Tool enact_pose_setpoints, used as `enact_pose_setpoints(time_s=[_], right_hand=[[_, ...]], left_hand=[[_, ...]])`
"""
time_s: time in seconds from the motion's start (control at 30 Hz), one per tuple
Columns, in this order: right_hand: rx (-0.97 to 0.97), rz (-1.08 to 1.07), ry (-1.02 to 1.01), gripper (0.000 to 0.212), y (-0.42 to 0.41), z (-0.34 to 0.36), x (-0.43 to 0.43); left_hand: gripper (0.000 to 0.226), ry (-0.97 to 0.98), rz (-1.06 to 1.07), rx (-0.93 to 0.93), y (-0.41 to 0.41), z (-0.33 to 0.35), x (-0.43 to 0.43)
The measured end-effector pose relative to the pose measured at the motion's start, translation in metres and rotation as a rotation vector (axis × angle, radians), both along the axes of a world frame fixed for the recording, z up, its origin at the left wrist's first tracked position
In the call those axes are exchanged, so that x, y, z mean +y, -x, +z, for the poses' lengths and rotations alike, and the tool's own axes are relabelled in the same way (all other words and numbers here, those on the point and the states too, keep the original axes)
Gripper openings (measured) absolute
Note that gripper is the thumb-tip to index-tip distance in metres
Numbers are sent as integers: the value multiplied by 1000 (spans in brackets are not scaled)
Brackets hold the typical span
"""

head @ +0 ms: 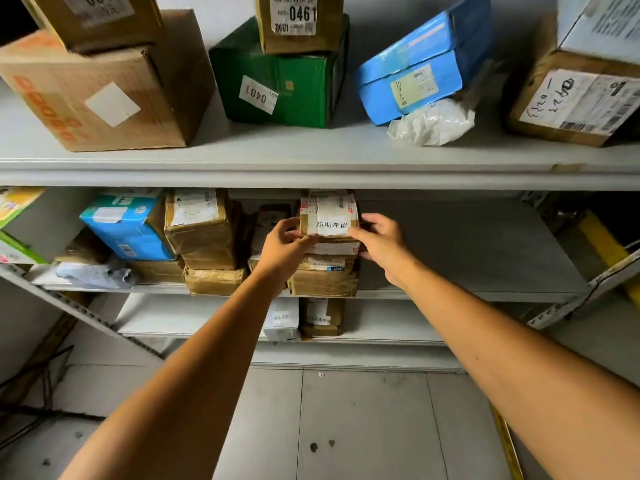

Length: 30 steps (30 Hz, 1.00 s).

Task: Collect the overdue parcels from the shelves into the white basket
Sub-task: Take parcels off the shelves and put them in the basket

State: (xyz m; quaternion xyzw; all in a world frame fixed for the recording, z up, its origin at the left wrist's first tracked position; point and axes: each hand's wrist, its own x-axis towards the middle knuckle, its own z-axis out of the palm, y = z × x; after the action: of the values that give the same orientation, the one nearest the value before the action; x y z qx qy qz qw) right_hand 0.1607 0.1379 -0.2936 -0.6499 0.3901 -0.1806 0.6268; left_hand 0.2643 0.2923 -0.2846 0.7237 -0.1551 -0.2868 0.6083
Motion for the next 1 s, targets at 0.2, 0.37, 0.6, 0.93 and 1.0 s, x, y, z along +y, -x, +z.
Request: enact_pose_setpoints(time_s=[0.2,0.37,0.6,0.93,1.0], right_hand=[[-22,-27,-27,55,24,9,14],[-34,-21,-35,68,56,12,25],[-50,-91,-33,69,125,19,29],[-57,-253,98,49,288,48,7],[-50,-313,105,52,326,56,-1]], left_hand=[[53,13,-22,29,17,5,5],[53,-7,-60,38,39,7,9],[56,-7,-201,55,91,16,5],[45,-5,-383,28,227,38,-54],[49,0,-423,31,259,41,-74]])
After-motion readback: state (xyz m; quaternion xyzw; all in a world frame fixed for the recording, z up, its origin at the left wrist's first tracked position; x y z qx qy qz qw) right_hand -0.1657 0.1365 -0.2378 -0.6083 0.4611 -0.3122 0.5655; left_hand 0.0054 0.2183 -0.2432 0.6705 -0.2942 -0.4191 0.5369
